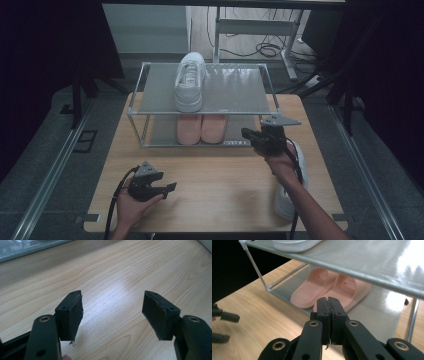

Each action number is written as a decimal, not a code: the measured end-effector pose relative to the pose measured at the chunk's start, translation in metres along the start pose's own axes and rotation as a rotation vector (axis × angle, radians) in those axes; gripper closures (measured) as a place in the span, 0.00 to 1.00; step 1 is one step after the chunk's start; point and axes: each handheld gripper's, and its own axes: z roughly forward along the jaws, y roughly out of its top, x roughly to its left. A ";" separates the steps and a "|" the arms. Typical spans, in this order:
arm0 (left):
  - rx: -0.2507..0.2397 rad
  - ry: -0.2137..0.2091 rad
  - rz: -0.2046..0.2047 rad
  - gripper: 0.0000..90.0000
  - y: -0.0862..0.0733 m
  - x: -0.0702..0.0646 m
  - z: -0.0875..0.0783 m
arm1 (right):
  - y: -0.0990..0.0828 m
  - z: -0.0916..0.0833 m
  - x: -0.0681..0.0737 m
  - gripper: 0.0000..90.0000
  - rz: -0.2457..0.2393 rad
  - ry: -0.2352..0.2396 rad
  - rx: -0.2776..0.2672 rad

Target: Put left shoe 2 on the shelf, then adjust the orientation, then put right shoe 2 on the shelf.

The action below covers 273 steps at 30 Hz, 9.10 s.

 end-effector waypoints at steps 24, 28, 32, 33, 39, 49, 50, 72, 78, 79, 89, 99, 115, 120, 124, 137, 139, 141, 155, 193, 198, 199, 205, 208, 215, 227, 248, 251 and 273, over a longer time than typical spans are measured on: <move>-0.005 -0.002 0.002 0.37 0.001 -0.003 -0.001 | -0.074 -0.054 0.002 0.98 -0.019 -0.013 0.055; -0.003 -0.003 0.004 0.37 0.002 -0.004 0.000 | -0.090 -0.062 0.003 0.98 -0.018 -0.025 0.076; -0.004 -0.002 0.001 0.37 0.002 -0.004 0.000 | -0.106 -0.072 0.004 0.98 -0.009 -0.028 0.097; -0.004 -0.002 0.002 0.37 0.002 -0.004 0.000 | -0.108 -0.074 0.005 0.98 -0.009 -0.030 0.099; -0.005 -0.002 0.003 0.37 0.002 -0.004 0.000 | -0.129 -0.087 0.007 0.98 0.002 -0.041 0.134; 0.000 -0.003 0.002 0.37 0.002 -0.004 0.001 | -0.148 -0.099 0.009 0.99 -0.003 -0.066 0.166; -0.001 -0.003 0.002 0.37 0.002 -0.004 0.001 | -0.148 -0.100 0.010 0.99 -0.003 -0.070 0.165; 0.000 -0.002 -0.005 0.37 0.001 -0.002 0.000 | -0.162 -0.116 0.016 1.00 -0.064 -0.135 0.216; 0.004 -0.002 -0.003 0.37 0.001 -0.002 0.002 | -0.169 -0.131 0.007 1.00 -0.046 -0.167 0.219; 0.004 -0.002 -0.003 0.37 0.001 -0.002 0.002 | -0.170 -0.134 0.005 1.00 -0.042 -0.175 0.217; 0.007 -0.002 -0.001 0.37 0.001 -0.003 0.003 | -0.178 -0.150 -0.008 1.00 -0.026 -0.211 0.215; 0.008 -0.004 -0.001 0.37 0.001 -0.003 0.004 | -0.178 -0.160 -0.022 1.00 -0.049 -0.249 0.282; 0.013 -0.004 0.001 0.37 0.001 -0.004 0.006 | -0.175 -0.164 -0.040 1.00 -0.006 -0.226 0.239; 0.008 -0.001 0.000 0.37 0.001 -0.003 0.005 | -0.154 -0.159 -0.042 1.00 -0.020 -0.180 0.204; 0.009 0.000 -0.002 0.37 0.001 -0.002 0.004 | -0.140 -0.156 -0.050 1.00 -0.016 -0.162 0.181; 0.005 0.001 -0.002 0.37 0.002 -0.003 0.004 | -0.130 -0.152 -0.086 0.98 0.053 -0.139 0.167; 0.009 0.002 0.000 0.37 0.001 -0.003 0.005 | -0.131 -0.152 -0.091 0.98 0.058 -0.157 0.175; 0.009 0.001 0.000 0.37 0.001 -0.003 0.006 | -0.131 -0.154 -0.095 0.98 0.068 -0.160 0.176; 0.007 -0.002 -0.001 0.37 0.002 -0.004 0.005 | -0.138 -0.164 -0.115 0.66 0.066 -0.167 0.204; 0.009 0.001 0.000 0.37 0.002 -0.003 0.006 | -0.138 -0.111 -0.138 0.89 0.014 -0.198 0.334; 0.007 0.001 -0.001 0.37 0.002 -0.003 0.005 | -0.139 -0.113 -0.138 0.90 0.047 -0.185 0.306; 0.007 0.001 -0.002 0.37 0.002 -0.002 0.005 | -0.139 -0.114 -0.138 0.90 0.054 -0.181 0.296; 0.010 0.001 0.000 0.37 0.002 -0.002 0.005 | -0.140 -0.117 -0.136 0.90 0.078 -0.179 0.262; 0.005 0.001 -0.001 0.37 0.002 -0.002 0.005 | -0.139 -0.120 -0.134 0.90 0.085 -0.172 0.241; 0.007 0.001 0.000 0.37 0.002 -0.003 0.005 | -0.136 -0.127 -0.124 0.90 0.113 -0.142 0.180; 0.006 0.002 -0.001 0.37 0.002 -0.002 0.005 | -0.132 -0.124 -0.102 0.90 0.119 -0.106 0.115; 0.007 -0.002 -0.001 0.37 0.002 -0.003 0.005 | -0.111 -0.102 -0.055 0.90 0.139 -0.014 0.003; 0.003 -0.001 -0.003 0.37 0.002 -0.002 0.004 | -0.108 -0.096 -0.051 0.90 0.140 0.005 -0.008; -0.001 0.001 -0.004 0.37 0.002 -0.001 0.003 | -0.083 -0.071 -0.018 0.90 0.114 0.078 -0.068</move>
